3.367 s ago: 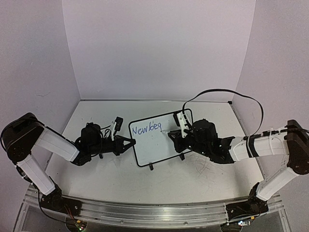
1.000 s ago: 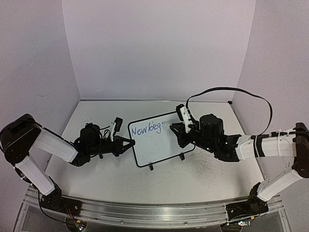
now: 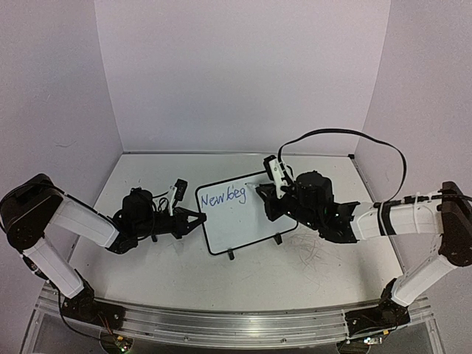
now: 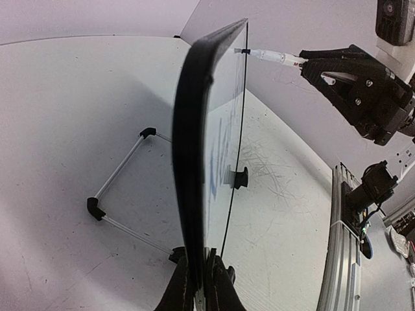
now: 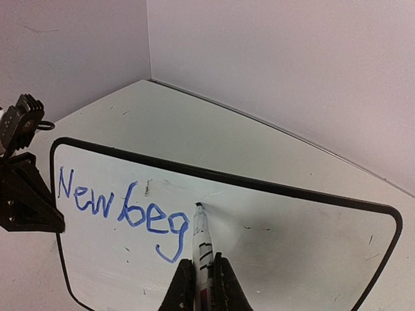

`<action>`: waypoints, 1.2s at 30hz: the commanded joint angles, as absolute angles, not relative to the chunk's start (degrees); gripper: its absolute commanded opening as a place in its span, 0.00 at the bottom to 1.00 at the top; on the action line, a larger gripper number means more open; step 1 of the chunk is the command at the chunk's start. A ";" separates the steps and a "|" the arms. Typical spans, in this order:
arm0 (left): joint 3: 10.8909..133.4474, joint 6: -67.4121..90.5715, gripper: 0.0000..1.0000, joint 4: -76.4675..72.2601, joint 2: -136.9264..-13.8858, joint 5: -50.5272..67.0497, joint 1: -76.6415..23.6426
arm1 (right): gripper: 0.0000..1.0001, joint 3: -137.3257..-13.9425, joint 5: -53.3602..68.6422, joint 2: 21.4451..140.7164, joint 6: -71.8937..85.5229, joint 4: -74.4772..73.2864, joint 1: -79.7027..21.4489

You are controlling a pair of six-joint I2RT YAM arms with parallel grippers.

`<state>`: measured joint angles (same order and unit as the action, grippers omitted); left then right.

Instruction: Write a sentence on the whiteboard

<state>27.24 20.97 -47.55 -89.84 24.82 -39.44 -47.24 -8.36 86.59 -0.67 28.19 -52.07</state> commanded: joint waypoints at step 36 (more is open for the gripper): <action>25.75 18.98 0.00 -41.36 -89.39 22.32 -39.31 | 0.00 -48.14 -9.34 87.62 2.37 27.88 -52.27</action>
